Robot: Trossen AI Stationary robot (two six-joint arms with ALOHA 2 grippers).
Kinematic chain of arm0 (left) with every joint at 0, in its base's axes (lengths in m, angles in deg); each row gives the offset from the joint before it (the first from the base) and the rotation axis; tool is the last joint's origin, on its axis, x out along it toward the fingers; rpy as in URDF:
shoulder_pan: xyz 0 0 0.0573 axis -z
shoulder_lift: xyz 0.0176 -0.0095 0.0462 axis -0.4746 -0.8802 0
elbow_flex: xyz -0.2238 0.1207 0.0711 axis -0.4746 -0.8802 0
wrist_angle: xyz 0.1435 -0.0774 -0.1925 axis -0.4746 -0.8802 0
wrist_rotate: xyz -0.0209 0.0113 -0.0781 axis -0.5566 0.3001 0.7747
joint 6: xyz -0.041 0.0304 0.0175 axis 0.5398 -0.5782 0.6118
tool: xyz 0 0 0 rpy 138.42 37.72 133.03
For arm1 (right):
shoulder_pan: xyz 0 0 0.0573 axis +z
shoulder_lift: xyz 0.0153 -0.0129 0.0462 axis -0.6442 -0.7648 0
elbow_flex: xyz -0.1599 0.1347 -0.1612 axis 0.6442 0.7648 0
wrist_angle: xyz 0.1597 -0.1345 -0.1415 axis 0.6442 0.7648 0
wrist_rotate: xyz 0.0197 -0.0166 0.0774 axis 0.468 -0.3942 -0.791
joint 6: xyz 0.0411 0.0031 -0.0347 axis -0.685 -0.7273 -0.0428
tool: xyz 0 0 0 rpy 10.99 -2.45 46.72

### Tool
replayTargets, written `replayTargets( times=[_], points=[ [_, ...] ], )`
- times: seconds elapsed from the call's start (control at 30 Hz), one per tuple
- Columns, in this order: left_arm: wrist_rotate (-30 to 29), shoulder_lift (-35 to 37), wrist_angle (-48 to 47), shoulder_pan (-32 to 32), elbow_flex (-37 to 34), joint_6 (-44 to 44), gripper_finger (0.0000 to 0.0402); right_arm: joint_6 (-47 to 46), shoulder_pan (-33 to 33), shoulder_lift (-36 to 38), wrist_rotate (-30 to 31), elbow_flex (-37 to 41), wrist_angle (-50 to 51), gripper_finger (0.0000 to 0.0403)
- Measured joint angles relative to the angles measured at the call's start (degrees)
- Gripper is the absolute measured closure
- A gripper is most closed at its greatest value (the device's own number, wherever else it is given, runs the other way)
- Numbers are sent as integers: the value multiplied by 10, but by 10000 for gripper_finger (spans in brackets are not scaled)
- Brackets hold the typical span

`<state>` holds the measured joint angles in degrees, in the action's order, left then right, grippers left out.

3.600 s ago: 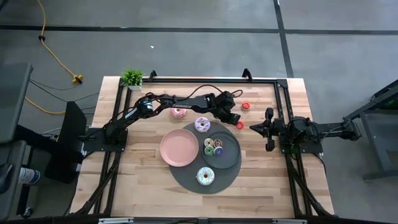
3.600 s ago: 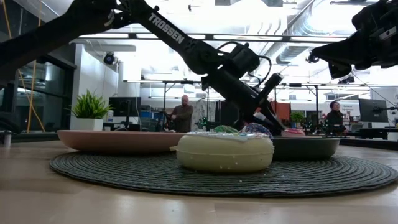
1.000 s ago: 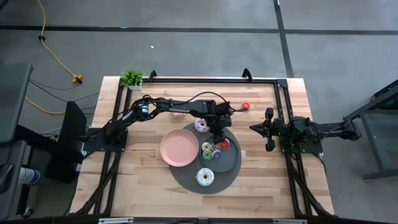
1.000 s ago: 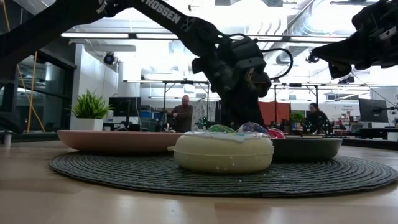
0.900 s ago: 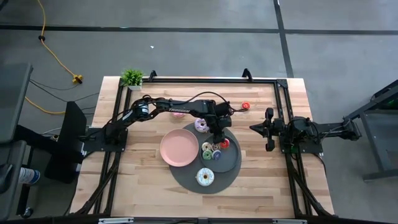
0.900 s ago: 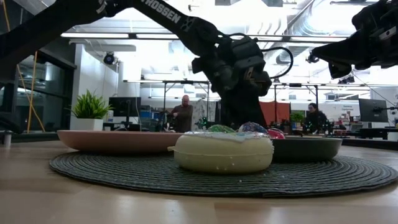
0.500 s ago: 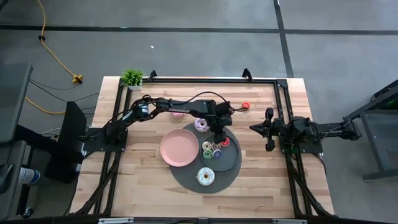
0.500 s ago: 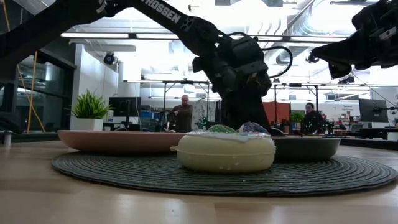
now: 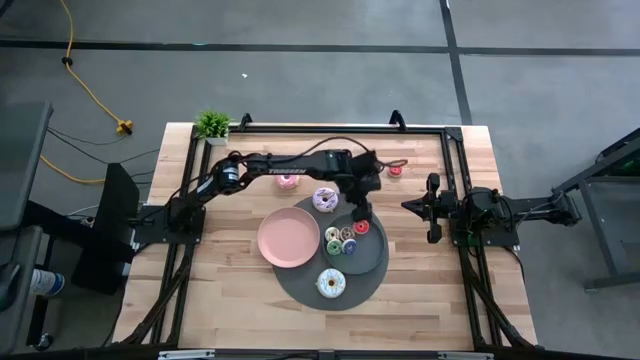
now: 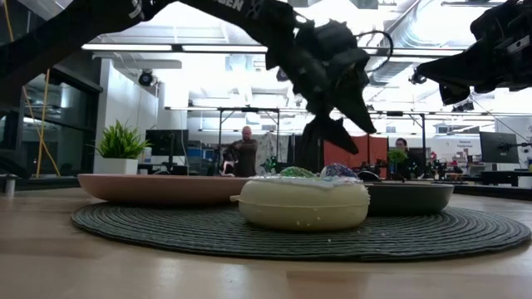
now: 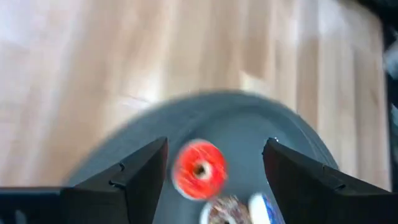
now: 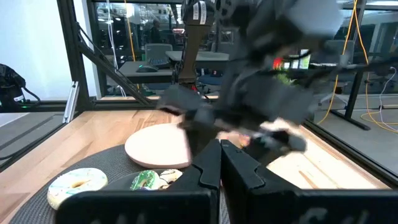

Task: Pick & Place donuts
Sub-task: Put the small red donut on the black plate

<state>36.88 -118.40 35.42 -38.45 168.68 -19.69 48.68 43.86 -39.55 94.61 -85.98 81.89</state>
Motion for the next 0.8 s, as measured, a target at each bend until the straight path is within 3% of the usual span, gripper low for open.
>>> replayTargets(
  times=[0.13,0.27,0.57,0.8],
  points=[
    [-95,0,0,-19,30,90,144,0,0,0,0,0,0,402],
    [-129,0,22,-42,34,183,144,0,0,0,0,0,0,402],
    [-87,0,89,-81,33,316,144,0,0,0,0,0,0,402],
    [13,-9,144,-117,33,364,144,0,0,0,0,0,0,402]
  ],
)
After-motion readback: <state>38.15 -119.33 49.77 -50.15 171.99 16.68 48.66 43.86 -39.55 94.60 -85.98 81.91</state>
